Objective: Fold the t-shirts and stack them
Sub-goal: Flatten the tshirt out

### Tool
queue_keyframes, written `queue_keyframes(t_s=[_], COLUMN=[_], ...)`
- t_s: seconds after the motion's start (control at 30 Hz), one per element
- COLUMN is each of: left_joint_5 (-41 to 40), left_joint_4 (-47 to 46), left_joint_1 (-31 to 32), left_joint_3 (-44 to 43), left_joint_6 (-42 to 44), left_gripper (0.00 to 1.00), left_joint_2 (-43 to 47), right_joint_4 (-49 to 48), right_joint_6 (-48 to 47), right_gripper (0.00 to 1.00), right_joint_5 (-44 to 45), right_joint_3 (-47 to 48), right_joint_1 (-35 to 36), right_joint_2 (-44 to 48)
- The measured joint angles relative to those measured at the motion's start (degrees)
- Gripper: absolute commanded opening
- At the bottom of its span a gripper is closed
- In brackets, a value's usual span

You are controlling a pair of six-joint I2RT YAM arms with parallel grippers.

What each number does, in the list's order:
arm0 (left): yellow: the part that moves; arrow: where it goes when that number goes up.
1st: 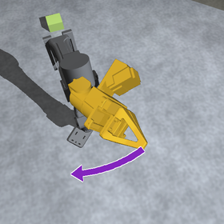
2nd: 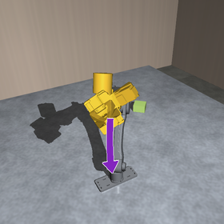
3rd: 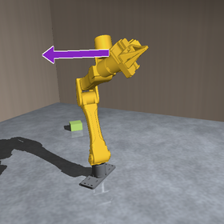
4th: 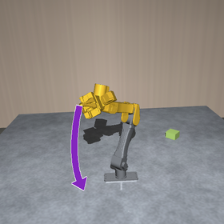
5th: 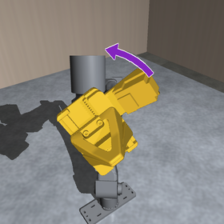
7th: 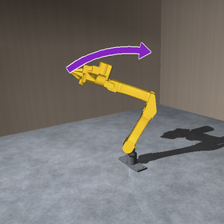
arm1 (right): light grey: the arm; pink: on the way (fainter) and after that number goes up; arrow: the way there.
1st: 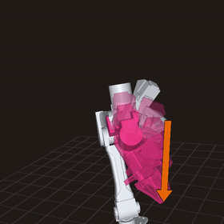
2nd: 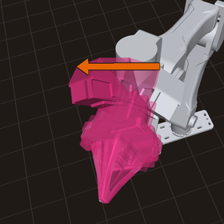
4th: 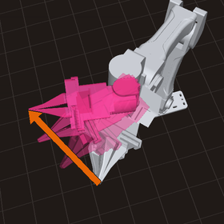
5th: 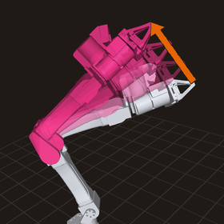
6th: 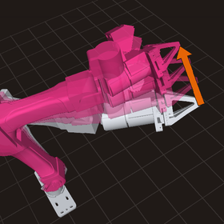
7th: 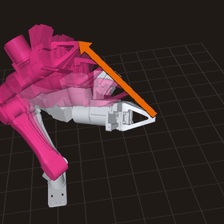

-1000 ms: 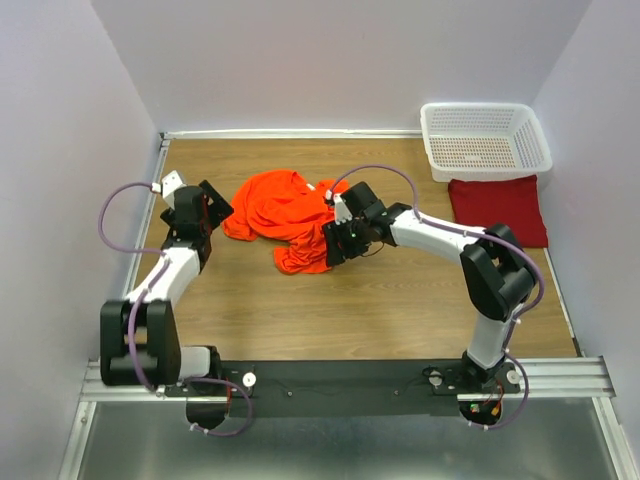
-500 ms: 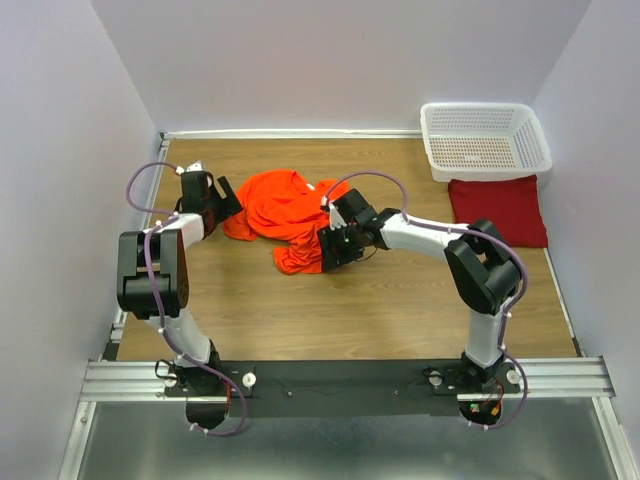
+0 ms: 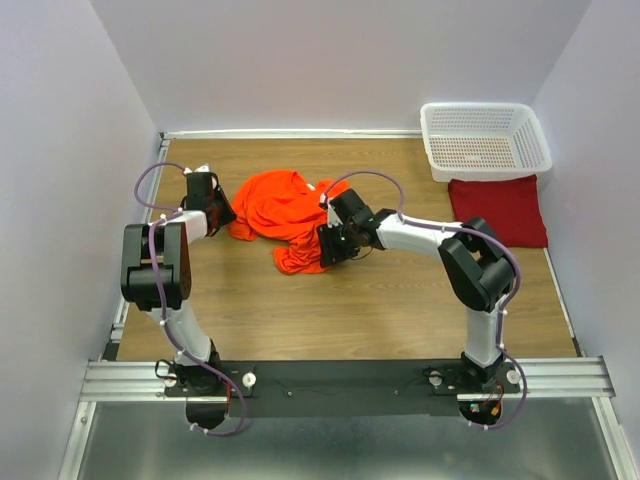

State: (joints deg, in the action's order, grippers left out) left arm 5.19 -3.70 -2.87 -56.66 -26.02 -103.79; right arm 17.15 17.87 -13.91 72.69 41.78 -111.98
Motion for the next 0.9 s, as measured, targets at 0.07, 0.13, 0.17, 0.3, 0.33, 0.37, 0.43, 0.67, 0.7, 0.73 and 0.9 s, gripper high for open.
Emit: queue_keyframes(t_s=[0.07,0.13,0.17,0.3,0.33,0.37,0.43,0.67,0.7,0.73,0.9], left_joint_5=[0.0,0.0,-0.07,-0.98,-1.33,-1.75,-3.5,-7.26,-7.54,-8.11,-9.29], left_joint_4=[0.2,0.59,0.79,2.19,2.75,3.52,5.99,10.29,10.75,11.98,14.93], left_joint_1=[0.0,0.0,0.0,-0.02,-0.11,-0.2,-0.39,-0.42,-0.39,-0.39,-0.44], left_joint_3=[-0.22,-0.57,-0.72,-1.18,-1.18,-1.18,-1.18,0.28,0.7,1.22,2.67], left_joint_6=[0.2,0.31,0.33,0.02,-0.2,-0.55,-1.73,-4.42,-4.63,-5.07,-5.66], left_gripper=[0.04,0.0,0.0,0.0,0.0,0.0,0.0,0.0,0.0,0.0,0.0], left_joint_2=[-0.22,-0.39,-0.39,0.22,0.81,1.84,6.16,27.78,30.1,33.29,39.43], right_joint_4=[-0.35,-0.42,-0.42,-0.46,-0.31,0.07,1.99,8.66,9.22,10.14,12.98], right_joint_6=[0.31,0.7,0.87,1.07,1.03,1.03,1.01,-1.68,-2.25,-3.23,-5.99], right_gripper=[0.14,0.01,0.01,0.01,0.01,0.01,0.01,0.01,0.01,0.01,0.01], right_joint_5=[1.22,4.04,5.35,10.8,12.35,13.35,16.5,25.97,26.73,27.65,30.03], right_joint_3=[0.0,0.0,-0.02,-0.66,-1.16,-1.51,-1.84,4.28,5.4,7.06,10.47], right_joint_1=[0.02,0.13,0.13,-0.92,-1.92,-2.93,-7.5,-24.9,-25.0,-24.63,-23.15], right_joint_2=[-0.2,-0.31,-0.31,0.85,1.86,2.78,6.34,18.18,18.8,19.45,18.91])
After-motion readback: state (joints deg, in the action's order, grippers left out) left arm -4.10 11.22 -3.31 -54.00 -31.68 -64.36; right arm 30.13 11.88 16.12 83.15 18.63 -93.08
